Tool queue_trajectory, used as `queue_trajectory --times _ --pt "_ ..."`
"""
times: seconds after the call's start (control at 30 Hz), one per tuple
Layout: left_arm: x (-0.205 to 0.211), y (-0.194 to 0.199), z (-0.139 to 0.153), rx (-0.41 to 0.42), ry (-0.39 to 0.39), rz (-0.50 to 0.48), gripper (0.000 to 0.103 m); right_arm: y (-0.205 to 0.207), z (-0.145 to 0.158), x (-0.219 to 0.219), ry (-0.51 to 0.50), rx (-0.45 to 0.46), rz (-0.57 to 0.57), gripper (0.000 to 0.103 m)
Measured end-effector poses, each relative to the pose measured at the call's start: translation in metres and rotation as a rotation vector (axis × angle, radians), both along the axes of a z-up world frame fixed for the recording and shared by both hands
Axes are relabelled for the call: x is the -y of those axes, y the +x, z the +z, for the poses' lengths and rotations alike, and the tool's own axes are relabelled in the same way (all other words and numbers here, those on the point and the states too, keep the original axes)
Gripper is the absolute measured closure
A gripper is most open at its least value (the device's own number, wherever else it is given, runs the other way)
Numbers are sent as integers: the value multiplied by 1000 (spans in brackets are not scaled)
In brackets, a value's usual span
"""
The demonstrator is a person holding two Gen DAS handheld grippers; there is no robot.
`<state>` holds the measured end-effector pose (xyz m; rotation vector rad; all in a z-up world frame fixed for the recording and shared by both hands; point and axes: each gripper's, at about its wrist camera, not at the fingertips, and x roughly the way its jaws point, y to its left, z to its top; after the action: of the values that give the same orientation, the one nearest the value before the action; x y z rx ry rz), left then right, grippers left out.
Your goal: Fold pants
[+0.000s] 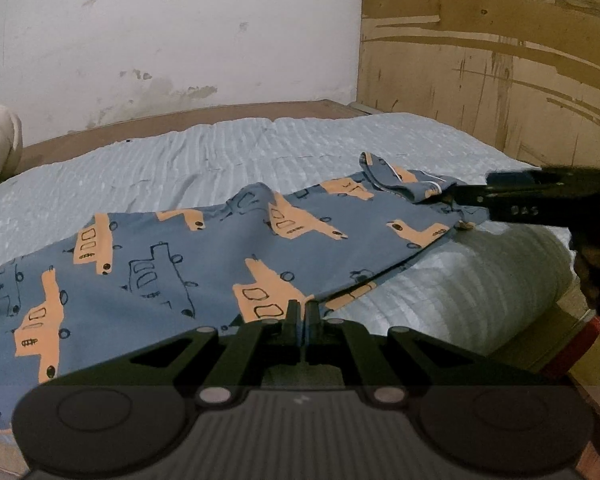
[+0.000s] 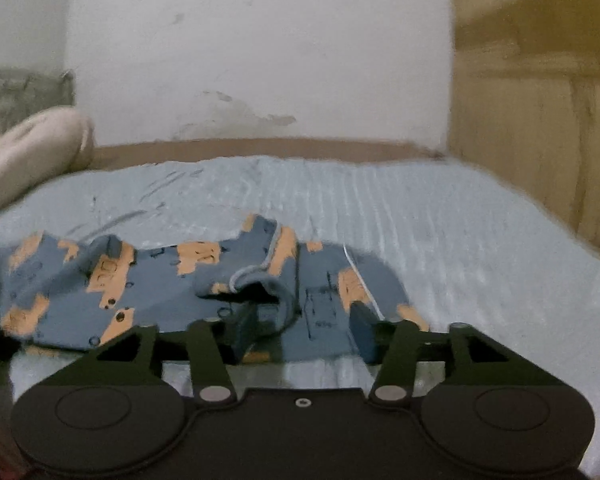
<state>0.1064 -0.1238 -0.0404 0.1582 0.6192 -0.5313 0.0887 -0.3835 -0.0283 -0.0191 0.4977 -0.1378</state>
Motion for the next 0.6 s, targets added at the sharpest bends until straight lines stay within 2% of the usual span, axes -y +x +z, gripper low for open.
queue_trajectory --times 0.1,0.23,0.33,0.37,0.4,0.43,0.53,0.6 --pt "0 0 0 0 0 0 103 6 2 -20 -137 22 86 42" --pt "0 -1 0 0 0 1 103 21 -4 -52 -323 4 231 46" --pt "-1 -2 0 0 -2 2 103 36 -16 -68 -465 -57 248 56" --pt "-1 -2 0 1 -2 2 103 39 -18 -70 -487 -63 241 67" --pt "-1 -2 0 2 -2 2 103 44 -18 -69 -492 -73 232 76" --pt "-1 -3 0 7 -3 2 103 47 -18 -67 -488 -80 218 89" --pt "-1 -4 0 15 1 2 103 49 -7 -53 -409 -49 175 92" --pt "-1 -4 1 19 1 4 103 47 7 -32 -272 -21 108 92"
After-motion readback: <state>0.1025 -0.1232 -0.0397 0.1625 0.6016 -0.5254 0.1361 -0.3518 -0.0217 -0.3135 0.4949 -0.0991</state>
